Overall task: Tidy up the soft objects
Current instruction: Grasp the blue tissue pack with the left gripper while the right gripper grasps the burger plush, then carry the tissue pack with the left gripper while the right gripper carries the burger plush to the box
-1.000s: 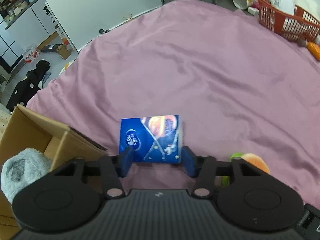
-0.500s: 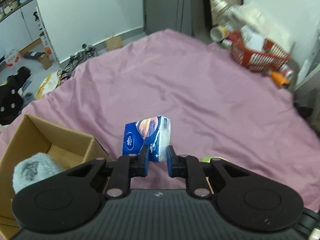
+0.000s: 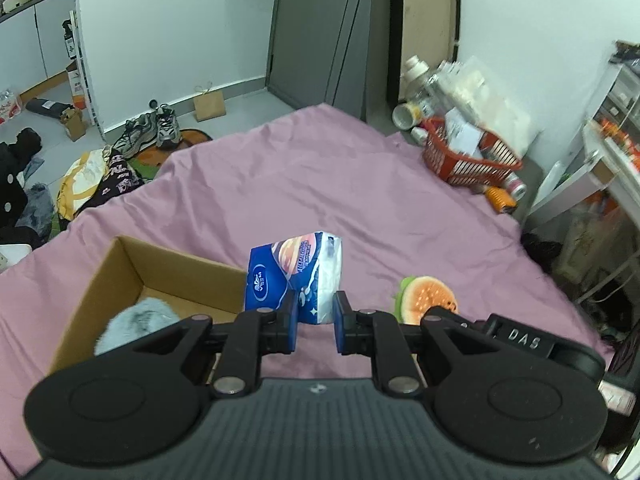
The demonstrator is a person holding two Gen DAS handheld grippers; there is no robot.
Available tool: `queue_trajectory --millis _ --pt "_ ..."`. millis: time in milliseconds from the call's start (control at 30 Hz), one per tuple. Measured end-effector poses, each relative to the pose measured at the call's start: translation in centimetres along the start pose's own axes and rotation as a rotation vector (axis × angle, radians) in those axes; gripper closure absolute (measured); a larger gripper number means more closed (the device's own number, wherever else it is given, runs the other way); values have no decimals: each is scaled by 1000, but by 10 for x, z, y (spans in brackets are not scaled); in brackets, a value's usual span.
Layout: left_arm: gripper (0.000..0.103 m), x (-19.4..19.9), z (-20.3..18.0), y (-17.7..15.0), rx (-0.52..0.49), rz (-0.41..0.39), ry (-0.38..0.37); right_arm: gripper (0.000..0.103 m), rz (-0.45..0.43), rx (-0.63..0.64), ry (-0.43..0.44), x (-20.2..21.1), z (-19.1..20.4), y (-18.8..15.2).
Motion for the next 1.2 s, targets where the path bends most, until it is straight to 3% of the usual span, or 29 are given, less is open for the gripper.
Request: queue_trajectory --millis 200,600,1200 --pt "87 34 18 18 39 -29 -42 85 -18 70 -16 28 35 4" --pt "87 77 65 22 93 -42 -113 85 -7 184 -40 66 100 -34" --pt "86 92 139 26 202 -20 -175 85 14 310 -105 53 161 -80"
Point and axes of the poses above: each gripper's, at about its wrist camera, not at the fingertips, and x roughly against the way its jaws point, z to its left, y to its top, the point moved 10 cm from there along -x, roughly the way its jaws point, and after that the axes turned 10 degrees about -z, right-handed, at the moved point
